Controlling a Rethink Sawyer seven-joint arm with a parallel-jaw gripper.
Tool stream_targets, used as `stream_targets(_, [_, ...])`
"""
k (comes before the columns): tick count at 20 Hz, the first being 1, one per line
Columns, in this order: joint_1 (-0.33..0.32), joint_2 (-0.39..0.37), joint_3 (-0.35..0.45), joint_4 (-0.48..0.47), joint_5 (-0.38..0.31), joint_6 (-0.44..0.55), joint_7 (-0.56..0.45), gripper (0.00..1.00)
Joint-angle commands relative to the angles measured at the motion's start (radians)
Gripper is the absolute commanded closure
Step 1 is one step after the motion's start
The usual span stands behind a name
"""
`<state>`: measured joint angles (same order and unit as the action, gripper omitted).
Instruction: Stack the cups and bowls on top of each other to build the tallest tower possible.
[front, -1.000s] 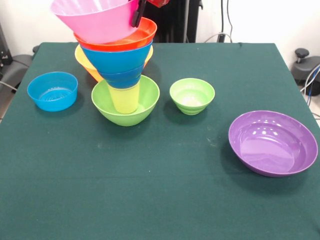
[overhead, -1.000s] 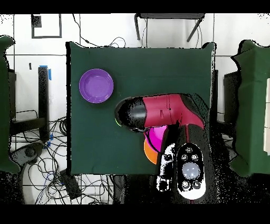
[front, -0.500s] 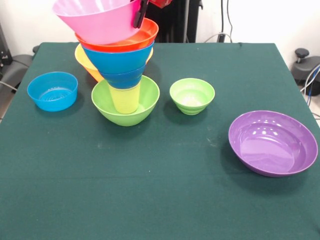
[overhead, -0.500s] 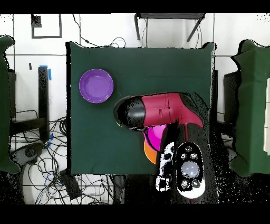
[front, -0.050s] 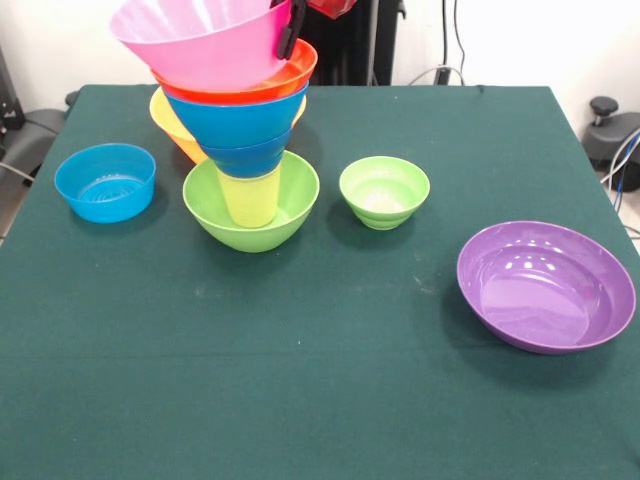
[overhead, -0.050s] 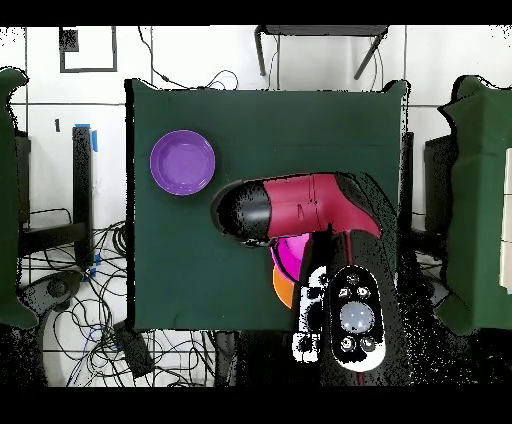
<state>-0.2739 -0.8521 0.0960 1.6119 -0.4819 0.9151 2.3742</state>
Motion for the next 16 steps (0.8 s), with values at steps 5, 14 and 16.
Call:
stream_targets(5, [-0.001,0.042,0.09,-0.038,-0.077,-0.067,-0.176,1.0])
stream_targets(14, [0.007,0.044,0.084,-0.041,-0.094,-0.093,-0.17,0.0])
stream_targets(16, [0.008,0.044,0.081,-0.043,-0.092,-0.092,-0.165,0.0])
